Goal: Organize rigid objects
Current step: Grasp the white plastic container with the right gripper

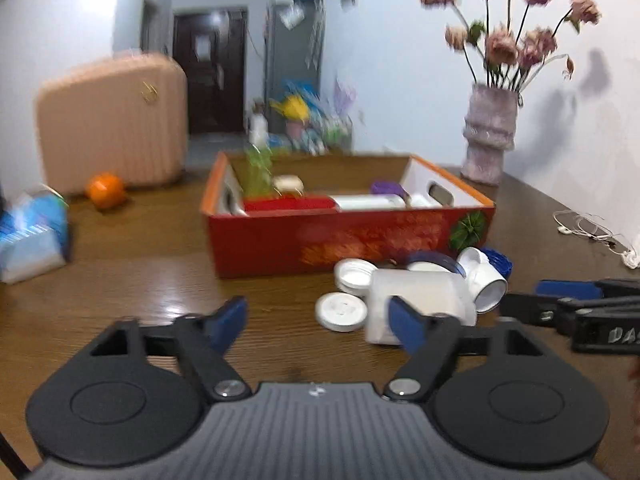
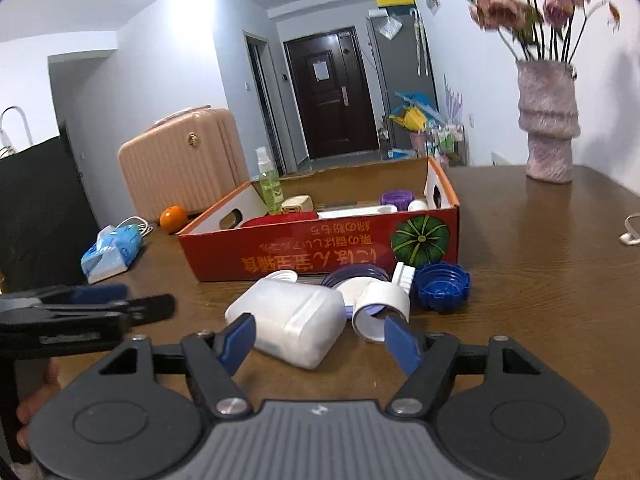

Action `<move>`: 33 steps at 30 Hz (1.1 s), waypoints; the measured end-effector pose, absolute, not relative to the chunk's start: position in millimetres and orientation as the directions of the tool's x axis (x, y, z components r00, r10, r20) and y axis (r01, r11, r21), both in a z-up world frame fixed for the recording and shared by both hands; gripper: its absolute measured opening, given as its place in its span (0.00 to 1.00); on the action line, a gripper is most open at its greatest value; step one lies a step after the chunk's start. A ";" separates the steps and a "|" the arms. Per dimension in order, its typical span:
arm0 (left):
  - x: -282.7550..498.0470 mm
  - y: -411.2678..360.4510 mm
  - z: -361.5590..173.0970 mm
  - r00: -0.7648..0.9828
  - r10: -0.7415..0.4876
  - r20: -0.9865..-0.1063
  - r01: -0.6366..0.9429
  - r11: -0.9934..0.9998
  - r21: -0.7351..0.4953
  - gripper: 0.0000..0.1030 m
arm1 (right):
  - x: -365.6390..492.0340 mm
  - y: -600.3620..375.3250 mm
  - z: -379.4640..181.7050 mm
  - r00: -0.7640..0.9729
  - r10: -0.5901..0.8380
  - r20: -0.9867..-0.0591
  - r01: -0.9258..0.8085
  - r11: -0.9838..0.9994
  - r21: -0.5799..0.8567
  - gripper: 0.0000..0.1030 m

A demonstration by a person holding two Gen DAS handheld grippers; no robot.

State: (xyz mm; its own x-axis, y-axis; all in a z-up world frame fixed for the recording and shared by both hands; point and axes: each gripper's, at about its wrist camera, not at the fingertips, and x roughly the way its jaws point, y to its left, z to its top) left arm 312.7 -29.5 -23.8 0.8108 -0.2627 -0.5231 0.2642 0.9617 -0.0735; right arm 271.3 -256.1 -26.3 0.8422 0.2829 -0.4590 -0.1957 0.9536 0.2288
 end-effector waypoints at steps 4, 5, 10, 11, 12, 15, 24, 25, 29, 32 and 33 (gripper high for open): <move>341.0 -40.2 -33.5 0.735 -0.381 -0.560 0.319 0.924 -0.211 0.56 | 304.9 -259.2 -37.0 0.814 0.323 -0.483 -0.184 0.931 0.314 0.49; 346.5 -42.5 -36.3 0.723 -0.397 -0.565 0.323 0.918 -0.231 0.47 | 312.1 -258.4 -39.6 0.804 0.341 -0.488 -0.186 0.922 0.338 0.45; 360.2 -44.7 -42.1 0.668 -0.470 -0.578 0.350 0.883 -0.314 0.26 | 334.8 -256.4 -52.0 0.771 0.411 -0.487 -0.195 0.880 0.434 0.31; 358.6 -46.1 -41.3 0.667 -0.468 -0.579 0.354 0.884 -0.306 0.25 | 336.5 -256.9 -52.9 0.771 0.413 -0.486 -0.188 0.875 0.446 0.30; 356.3 -45.6 -40.5 0.665 -0.468 -0.582 0.351 0.884 -0.309 0.23 | 337.0 -256.8 -53.0 0.769 0.413 -0.487 -0.186 0.875 0.447 0.29; 338.4 -40.8 -32.9 0.652 -0.491 -0.577 0.349 0.871 -0.347 0.19 | 331.5 -258.5 -49.8 0.763 0.416 -0.495 -0.182 0.873 0.453 0.22; 250.2 -21.9 -35.2 0.607 -0.498 -0.620 0.292 0.865 -0.408 0.19 | 253.0 -258.0 -44.2 0.725 0.460 -0.512 -0.223 0.860 0.459 0.18; 241.0 -19.4 -33.5 0.611 -0.496 -0.617 0.289 0.866 -0.409 0.19 | 244.9 -254.6 -42.3 0.722 0.460 -0.516 -0.230 0.864 0.447 0.18; 213.8 -13.9 -30.8 0.614 -0.494 -0.615 0.289 0.866 -0.408 0.19 | 218.3 -245.9 -36.4 0.723 0.463 -0.513 -0.253 0.868 0.427 0.18; 201.8 -15.7 -31.7 0.613 -0.487 -0.622 0.283 0.871 -0.402 0.19 | 201.7 -244.2 -37.2 0.723 0.459 -0.516 -0.248 0.870 0.426 0.18; 198.5 -15.6 -31.9 0.615 -0.485 -0.622 0.286 0.872 -0.398 0.19 | 197.3 -244.1 -37.6 0.722 0.460 -0.517 -0.248 0.869 0.428 0.18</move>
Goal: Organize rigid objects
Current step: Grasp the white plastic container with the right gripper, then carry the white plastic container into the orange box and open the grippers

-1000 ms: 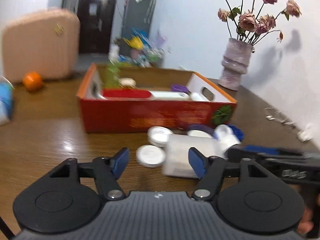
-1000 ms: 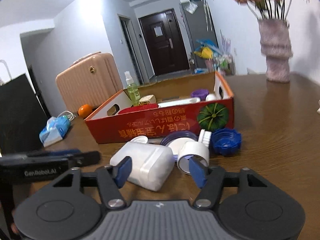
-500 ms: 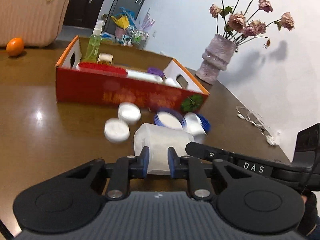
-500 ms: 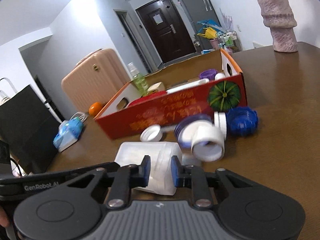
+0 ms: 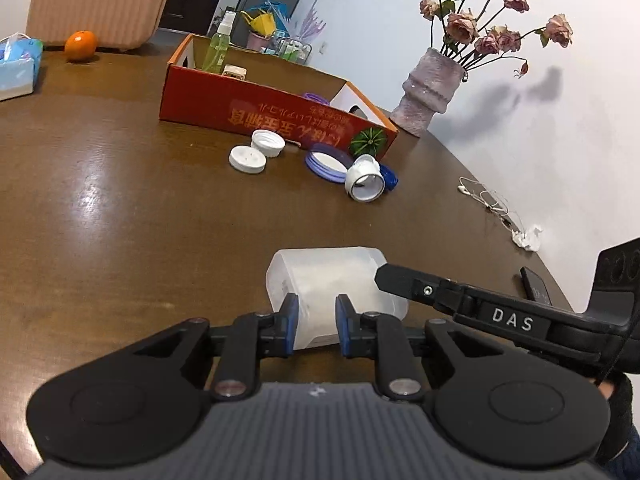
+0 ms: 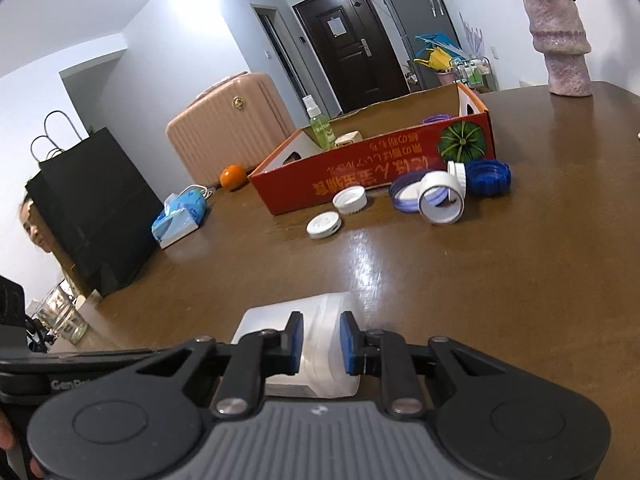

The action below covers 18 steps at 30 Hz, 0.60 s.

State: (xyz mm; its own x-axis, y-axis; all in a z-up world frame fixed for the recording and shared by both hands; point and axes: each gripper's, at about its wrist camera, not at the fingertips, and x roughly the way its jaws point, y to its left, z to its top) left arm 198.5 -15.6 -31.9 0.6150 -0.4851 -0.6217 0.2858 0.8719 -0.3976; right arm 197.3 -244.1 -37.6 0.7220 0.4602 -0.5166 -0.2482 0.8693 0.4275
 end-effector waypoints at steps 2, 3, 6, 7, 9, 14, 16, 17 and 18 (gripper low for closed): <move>195.7 -17.7 -32.8 0.615 -0.486 -0.620 0.287 0.871 -0.399 0.20 | 190.3 -243.6 -38.8 0.719 0.458 -0.523 -0.249 0.872 0.422 0.18; 195.9 -17.4 -33.5 0.613 -0.490 -0.619 0.289 0.869 -0.401 0.20 | 187.7 -244.4 -40.0 0.718 0.460 -0.522 -0.248 0.870 0.425 0.18; 199.9 -16.4 -35.2 0.612 -0.502 -0.610 0.301 0.862 -0.407 0.24 | 182.2 -249.8 -43.0 0.717 0.474 -0.511 -0.244 0.857 0.453 0.20; 203.7 -15.6 -37.1 0.607 -0.505 -0.613 0.290 0.859 -0.421 0.32 | 181.7 -250.8 -43.9 0.720 0.472 -0.509 -0.238 0.856 0.459 0.22; 209.0 -14.6 -40.9 0.595 -0.519 -0.614 0.281 0.850 -0.446 0.36 | 182.7 -252.5 -45.4 0.718 0.478 -0.506 -0.233 0.850 0.472 0.22; 214.5 -18.2 -38.9 0.606 -0.515 -0.606 0.280 0.851 -0.444 0.28 | 190.2 -252.7 -47.5 0.709 0.494 -0.503 -0.235 0.838 0.492 0.22; 221.4 -16.9 -31.9 0.626 -0.511 -0.589 0.271 0.851 -0.450 0.28 | 197.1 -251.0 -41.8 0.700 0.496 -0.515 -0.238 0.841 0.486 0.22; 226.6 -16.3 -26.5 0.635 -0.518 -0.573 0.276 0.845 -0.458 0.28 | 200.3 -251.4 -36.9 0.704 0.501 -0.504 -0.249 0.838 0.486 0.22; 235.5 -16.9 -18.4 0.646 -0.524 -0.555 0.285 0.840 -0.461 0.28 | 203.9 -251.8 -31.0 0.712 0.501 -0.493 -0.259 0.839 0.479 0.22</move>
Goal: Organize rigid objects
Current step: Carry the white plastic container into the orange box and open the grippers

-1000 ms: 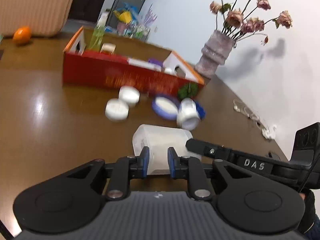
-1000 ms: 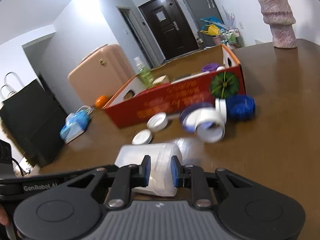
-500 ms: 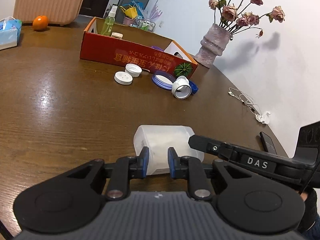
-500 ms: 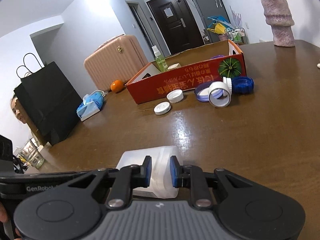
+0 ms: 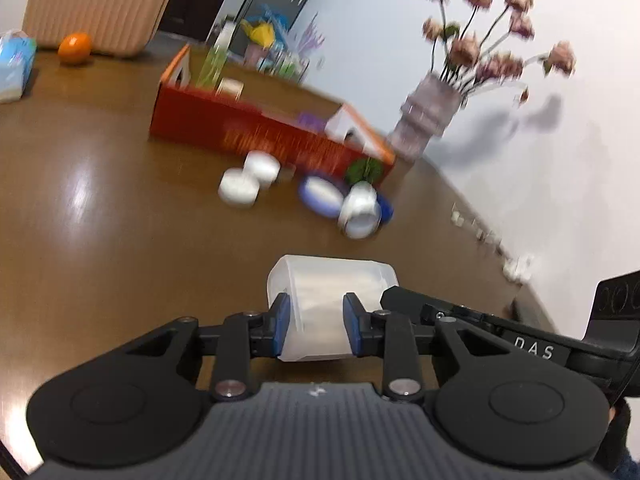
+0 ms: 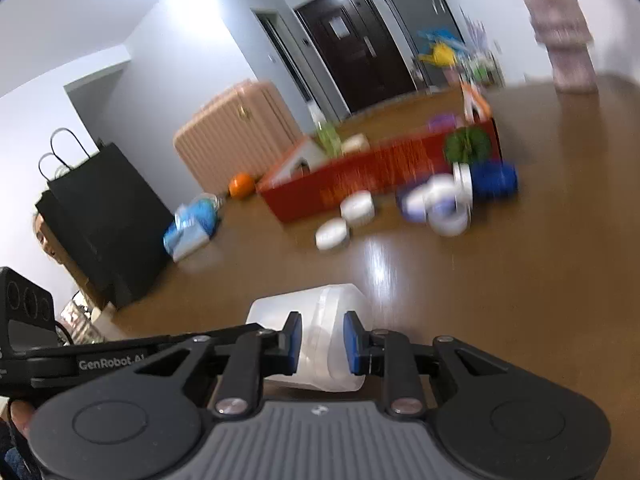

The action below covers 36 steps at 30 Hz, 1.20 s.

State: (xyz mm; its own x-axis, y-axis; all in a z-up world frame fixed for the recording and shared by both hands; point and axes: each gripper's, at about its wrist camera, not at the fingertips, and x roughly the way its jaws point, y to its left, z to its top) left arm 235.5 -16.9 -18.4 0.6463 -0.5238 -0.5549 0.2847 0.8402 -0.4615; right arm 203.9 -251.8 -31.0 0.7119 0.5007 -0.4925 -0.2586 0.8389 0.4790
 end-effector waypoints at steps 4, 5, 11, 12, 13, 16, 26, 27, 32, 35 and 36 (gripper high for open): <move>292.4 -28.3 15.7 0.687 -0.531 -0.496 0.334 0.837 -0.433 0.27 | 242.2 -258.3 3.2 0.761 0.473 -0.443 -0.283 0.858 0.430 0.21; 310.5 -31.8 24.8 0.696 -0.530 -0.484 0.345 0.838 -0.423 0.27 | 257.6 -260.4 12.8 0.775 0.461 -0.432 -0.285 0.866 0.412 0.21; 453.5 -52.4 58.3 0.720 -0.524 -0.455 0.342 0.839 -0.424 0.26 | 390.2 -278.3 59.8 0.816 0.414 -0.404 -0.266 0.889 0.374 0.21; 479.1 -52.7 55.9 0.719 -0.518 -0.464 0.316 0.837 -0.446 0.26 | 414.7 -281.6 62.2 0.814 0.413 -0.407 -0.258 0.887 0.384 0.21; 503.9 -53.5 50.6 0.707 -0.522 -0.477 0.304 0.834 -0.461 0.26 | 446.6 -284.1 62.8 0.799 0.423 -0.426 -0.253 0.881 0.401 0.21; 564.3 -59.4 32.0 0.685 -0.505 -0.525 0.247 0.839 -0.485 0.26 | 520.4 -283.7 56.3 0.763 0.420 -0.491 -0.222 0.884 0.411 0.21; 638.8 -80.0 -18.3 0.605 -0.346 -0.717 0.136 0.932 -0.335 0.27 | 642.0 -262.9 -5.7 0.640 0.379 -0.669 -0.155 0.916 0.371 0.22; 638.1 -78.0 -18.6 0.605 -0.332 -0.723 0.127 0.938 -0.323 0.27 | 643.5 -261.1 -9.7 0.625 0.387 -0.678 -0.153 0.912 0.380 0.22; 587.4 -54.0 8.9 0.680 -0.311 -0.664 0.172 0.948 -0.268 0.37 | 613.6 -266.3 13.1 0.675 0.368 -0.639 -0.177 0.922 0.344 0.27; 523.9 -37.5 31.0 0.742 -0.302 -0.599 0.218 0.953 -0.211 0.47 | 563.8 -279.2 44.3 0.725 0.348 -0.594 -0.187 0.930 0.316 0.38; 491.7 -32.2 35.6 0.768 -0.295 -0.569 0.241 0.956 -0.170 0.49 | 543.7 -283.1 54.2 0.744 0.344 -0.573 -0.200 0.933 0.300 0.41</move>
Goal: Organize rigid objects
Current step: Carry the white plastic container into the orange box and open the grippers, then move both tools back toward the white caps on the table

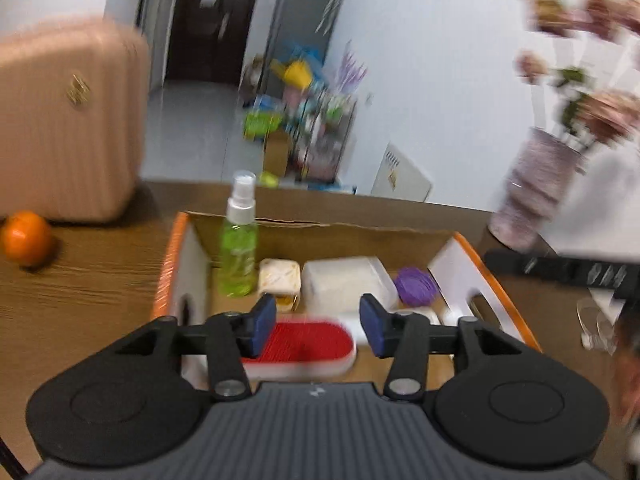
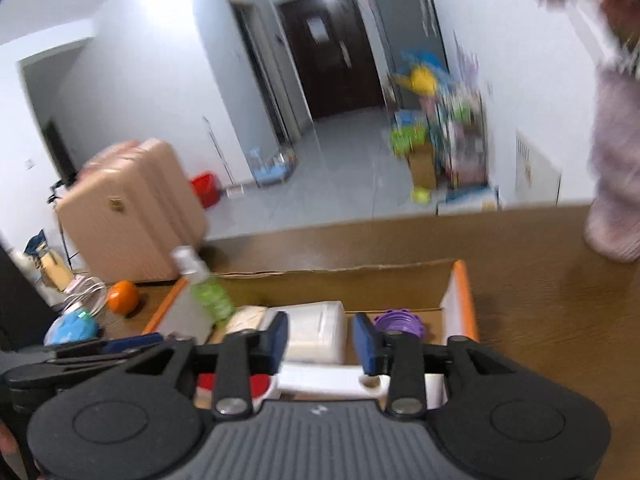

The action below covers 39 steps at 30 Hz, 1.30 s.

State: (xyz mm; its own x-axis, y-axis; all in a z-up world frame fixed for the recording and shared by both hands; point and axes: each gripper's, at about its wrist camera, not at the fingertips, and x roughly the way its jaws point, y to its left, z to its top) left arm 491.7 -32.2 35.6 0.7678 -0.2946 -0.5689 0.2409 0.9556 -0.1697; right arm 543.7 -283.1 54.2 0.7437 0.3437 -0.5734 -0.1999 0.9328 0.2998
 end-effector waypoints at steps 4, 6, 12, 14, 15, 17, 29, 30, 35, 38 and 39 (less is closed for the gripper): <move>379.1 -14.8 35.4 0.844 -0.253 -0.473 0.255 0.965 -0.061 0.63 | 431.8 -288.9 78.2 0.823 0.335 -0.458 -0.280 0.942 0.187 0.56; 323.6 -2.0 28.6 0.877 -0.243 -0.415 0.259 0.966 -0.020 0.71 | 376.7 -288.9 75.9 0.853 0.322 -0.411 -0.290 0.947 0.139 0.62; 216.8 24.9 4.8 0.913 -0.137 -0.384 0.158 0.987 0.022 0.78 | 260.0 -270.1 21.3 0.882 0.229 -0.412 -0.213 0.973 0.086 0.65; 190.9 29.5 -0.8 0.913 -0.114 -0.391 0.135 0.990 0.026 0.84 | 234.8 -262.6 1.6 0.876 0.207 -0.436 -0.183 0.978 0.097 0.65; 178.1 31.7 -4.2 0.912 -0.106 -0.396 0.127 0.992 0.026 0.85 | 224.1 -258.4 -7.9 0.872 0.191 -0.451 -0.164 0.982 0.098 0.65; 158.7 38.1 -10.5 0.908 -0.099 -0.407 0.118 0.993 0.022 0.86 | 198.4 -257.0 -21.8 0.864 0.195 -0.464 -0.161 0.981 0.113 0.66; 161.6 8.1 -26.3 0.853 -0.196 -0.483 0.213 0.977 -0.020 0.86 | 139.2 -250.5 -15.4 0.889 0.182 -0.420 -0.156 0.983 0.095 0.67; 170.4 1.9 -25.8 0.850 -0.196 -0.490 0.219 0.976 -0.011 0.85 | 142.5 -253.9 -17.4 0.882 0.183 -0.433 -0.151 0.983 0.107 0.66; 231.1 -21.7 -19.6 0.823 -0.245 -0.513 0.279 0.960 -0.011 0.86 | 178.1 -263.2 -18.8 0.867 0.168 -0.470 -0.118 0.984 0.135 0.62; 281.1 -37.5 -20.7 0.806 -0.257 -0.534 0.287 0.958 -0.027 0.82 | 206.7 -262.9 -11.6 0.868 0.193 -0.457 -0.148 0.980 0.132 0.61; 300.0 -44.8 -24.5 0.799 -0.253 -0.546 0.290 0.957 -0.018 0.80 | 215.9 -261.4 -10.2 0.870 0.194 -0.454 -0.152 0.980 0.128 0.60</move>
State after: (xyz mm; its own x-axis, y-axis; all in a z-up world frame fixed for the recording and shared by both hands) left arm 300.0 -44.8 -24.5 0.7988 -0.2525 -0.5461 0.2901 0.9568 -0.0182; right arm 215.9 -261.4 -10.2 0.8697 0.1940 -0.4538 -0.1520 0.9801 0.1277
